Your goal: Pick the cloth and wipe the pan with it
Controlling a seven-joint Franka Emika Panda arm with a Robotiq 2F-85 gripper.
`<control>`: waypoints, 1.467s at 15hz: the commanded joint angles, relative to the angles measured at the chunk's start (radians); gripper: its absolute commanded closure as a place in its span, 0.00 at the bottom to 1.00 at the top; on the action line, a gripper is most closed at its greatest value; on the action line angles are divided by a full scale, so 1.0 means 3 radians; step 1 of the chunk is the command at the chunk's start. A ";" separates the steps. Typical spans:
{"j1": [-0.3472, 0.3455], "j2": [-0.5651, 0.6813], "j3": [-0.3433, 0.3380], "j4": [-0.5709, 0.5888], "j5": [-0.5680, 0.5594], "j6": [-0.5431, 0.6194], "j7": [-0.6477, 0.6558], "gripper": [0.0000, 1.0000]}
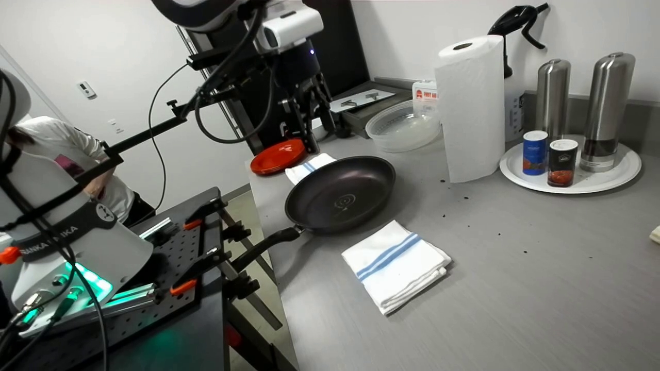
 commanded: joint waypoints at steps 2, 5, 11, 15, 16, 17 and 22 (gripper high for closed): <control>0.0123 0.0472 -0.0302 0.0213 -0.0143 0.0260 0.0181 0.00; 0.0205 0.0706 -0.0466 0.0297 -0.0115 0.0330 0.0193 0.00; 0.0360 0.1211 -0.0649 0.0521 0.0020 0.0436 0.0239 0.00; 0.0338 0.1530 -0.0573 0.0676 0.0266 0.0522 0.0192 0.00; 0.0322 0.1611 -0.0560 0.0685 0.0335 0.0560 0.0178 0.00; 0.0327 0.1676 -0.0564 0.0710 0.0385 0.0573 0.0178 0.00; 0.0314 0.1990 -0.0603 0.0804 0.0598 0.0655 0.0160 0.00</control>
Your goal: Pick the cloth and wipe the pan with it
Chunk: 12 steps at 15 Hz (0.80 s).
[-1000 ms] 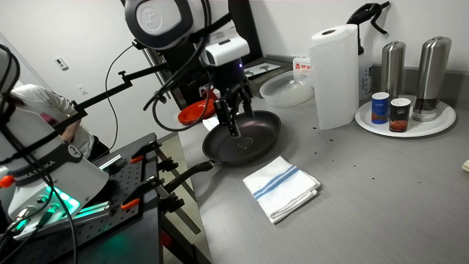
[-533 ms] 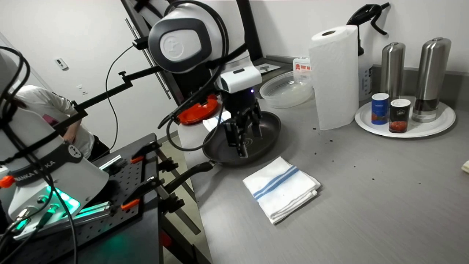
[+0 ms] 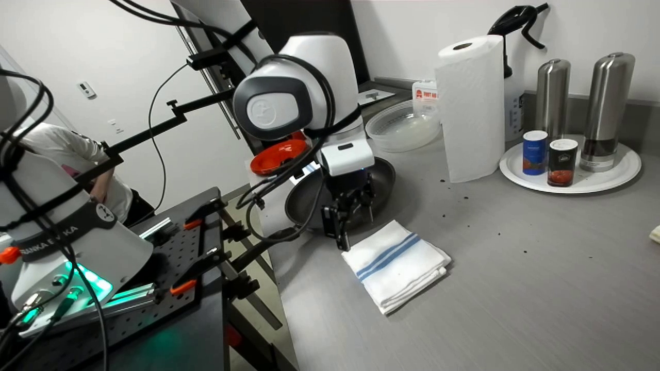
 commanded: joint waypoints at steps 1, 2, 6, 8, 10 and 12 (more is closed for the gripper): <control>0.0022 0.0246 -0.0034 0.0129 0.0173 0.0094 -0.0020 0.00; 0.0014 0.0281 -0.0028 0.0145 0.0207 0.0099 -0.0027 0.00; -0.0024 0.0364 0.0006 0.0210 0.0306 0.0072 -0.0062 0.00; -0.0042 0.0387 0.0024 0.0231 0.0340 0.0080 -0.0085 0.00; -0.0064 0.0398 0.0048 0.0249 0.0369 0.0087 -0.0105 0.00; -0.0064 0.0405 0.0045 0.0262 0.0369 0.0060 -0.0120 0.00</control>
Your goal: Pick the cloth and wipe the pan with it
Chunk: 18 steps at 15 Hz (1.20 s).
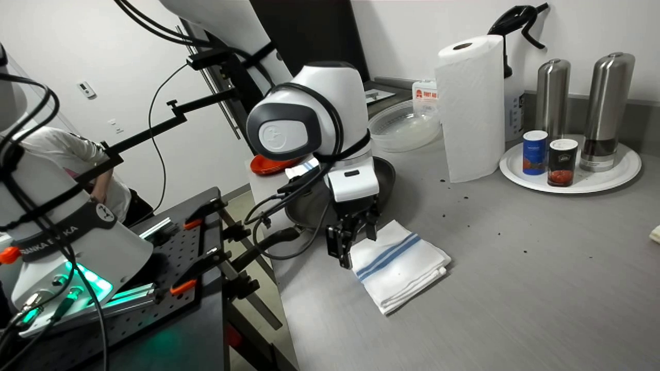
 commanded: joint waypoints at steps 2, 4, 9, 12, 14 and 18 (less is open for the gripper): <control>0.0033 0.0024 -0.0023 0.0025 0.0080 -0.0014 -0.0072 0.00; 0.0033 0.0028 -0.0027 0.0025 0.0079 -0.0015 -0.0075 0.00; 0.0034 0.0028 -0.0031 0.0025 0.0079 -0.0015 -0.0074 0.00; -0.0084 -0.0037 0.0113 0.0037 0.0083 0.0005 -0.0290 0.00; -0.0092 -0.0012 0.0159 0.0086 0.0098 0.0037 -0.0371 0.00; -0.0095 0.0114 0.0199 0.0247 0.0115 0.0189 -0.0427 0.00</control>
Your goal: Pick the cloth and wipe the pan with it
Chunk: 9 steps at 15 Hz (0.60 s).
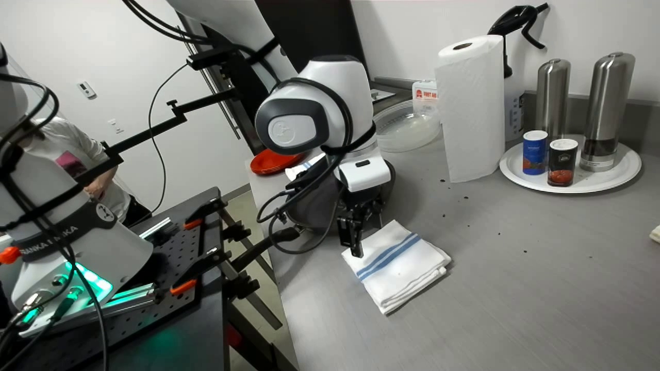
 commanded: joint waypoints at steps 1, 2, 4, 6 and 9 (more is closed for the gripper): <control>-0.0023 0.0118 0.0033 0.0146 0.0100 0.0196 -0.0149 0.00; -0.0013 0.0134 0.0015 0.0166 0.0097 0.0226 -0.0142 0.00; 0.0018 0.0173 -0.0044 0.0194 0.0076 0.0269 -0.0128 0.00; 0.0035 0.0201 -0.0097 0.0213 0.0060 0.0227 -0.0122 0.00; 0.0002 0.0247 -0.0122 0.0228 0.0072 0.0210 -0.0133 0.00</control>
